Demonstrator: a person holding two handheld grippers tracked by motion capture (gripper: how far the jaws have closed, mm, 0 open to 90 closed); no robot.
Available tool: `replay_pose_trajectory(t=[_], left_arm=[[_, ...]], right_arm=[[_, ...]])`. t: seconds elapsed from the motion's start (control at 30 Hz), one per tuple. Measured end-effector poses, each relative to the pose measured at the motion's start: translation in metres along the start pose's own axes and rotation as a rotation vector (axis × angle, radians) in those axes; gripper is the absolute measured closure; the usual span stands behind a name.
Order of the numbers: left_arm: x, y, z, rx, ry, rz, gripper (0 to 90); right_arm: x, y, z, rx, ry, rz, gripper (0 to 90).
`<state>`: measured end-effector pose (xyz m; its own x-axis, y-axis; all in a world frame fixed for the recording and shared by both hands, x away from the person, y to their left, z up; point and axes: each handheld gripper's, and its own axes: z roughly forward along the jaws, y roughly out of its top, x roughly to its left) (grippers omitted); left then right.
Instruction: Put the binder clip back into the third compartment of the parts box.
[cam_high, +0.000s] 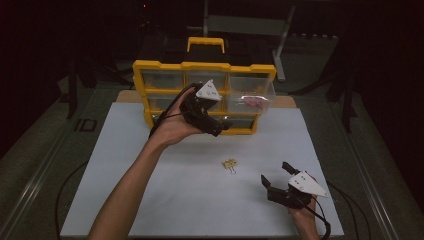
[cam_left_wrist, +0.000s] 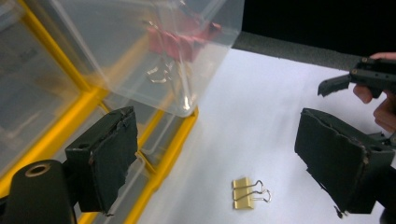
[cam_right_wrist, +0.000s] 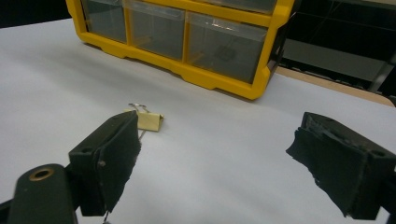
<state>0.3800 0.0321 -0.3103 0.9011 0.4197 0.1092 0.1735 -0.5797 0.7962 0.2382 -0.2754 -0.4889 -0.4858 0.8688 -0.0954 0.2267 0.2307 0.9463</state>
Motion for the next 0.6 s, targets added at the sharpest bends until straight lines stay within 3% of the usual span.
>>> replay_pose_trajectory(t=[0.6], left_arm=[[-0.014,-0.022,0.027,0.054,-0.042,0.014,14.4]], right_arm=[[0.000,0.000,0.000,0.001,0.001,-0.001,13.0]])
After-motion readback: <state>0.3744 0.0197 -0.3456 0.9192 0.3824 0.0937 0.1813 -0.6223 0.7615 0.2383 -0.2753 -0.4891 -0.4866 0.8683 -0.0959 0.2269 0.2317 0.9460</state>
